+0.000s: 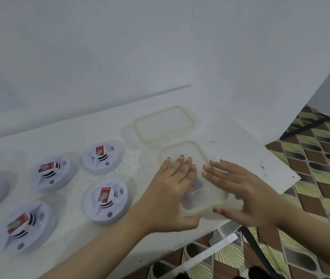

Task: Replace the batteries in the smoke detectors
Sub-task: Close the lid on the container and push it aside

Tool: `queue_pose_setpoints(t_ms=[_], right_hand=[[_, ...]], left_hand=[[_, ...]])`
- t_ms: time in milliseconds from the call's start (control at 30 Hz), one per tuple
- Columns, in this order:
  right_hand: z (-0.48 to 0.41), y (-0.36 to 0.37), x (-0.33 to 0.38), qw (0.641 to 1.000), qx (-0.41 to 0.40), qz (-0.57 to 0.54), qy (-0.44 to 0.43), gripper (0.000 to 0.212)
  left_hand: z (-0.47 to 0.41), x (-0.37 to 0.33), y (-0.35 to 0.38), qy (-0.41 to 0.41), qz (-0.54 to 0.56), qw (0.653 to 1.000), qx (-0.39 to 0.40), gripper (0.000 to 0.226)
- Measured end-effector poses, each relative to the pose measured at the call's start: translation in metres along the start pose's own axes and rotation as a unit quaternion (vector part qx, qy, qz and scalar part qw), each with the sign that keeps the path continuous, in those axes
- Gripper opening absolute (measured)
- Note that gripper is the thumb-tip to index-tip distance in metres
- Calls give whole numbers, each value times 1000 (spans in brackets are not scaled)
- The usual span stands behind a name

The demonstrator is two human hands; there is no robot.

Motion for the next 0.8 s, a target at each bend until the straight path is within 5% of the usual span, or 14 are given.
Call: queue_pose_setpoints(t_ms=[167,367,500,633,800], right_hand=[[-14,-5,-11,999,24,7,22,63],[-17,9,-15,993,96,66,18,86],[-13,14,-11,997,25,73,26,76],[-14,14,-5,994,-11,105,17,70],[-9,19,-6,996,-32,76,39,66]], left_hand=[[4,20,-20,-8,116,985,127,91],[6,29,-40,-65,86,987,122,81],[18,22,-23,-63,23,994,85,83],[22,21,-12,-21,21,997,-74,71],[22,18,-9,-4,23,993,-116,63]])
Point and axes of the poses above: each hand's wrist, its own z-axis away from the middle knuckle, its own y-axis out of the palm, x = y × z, the point moved 5 cm from there along -z, towards the middle knuckle, and after that the axes turned 10 degrees about -x, right-handed, at the moved point
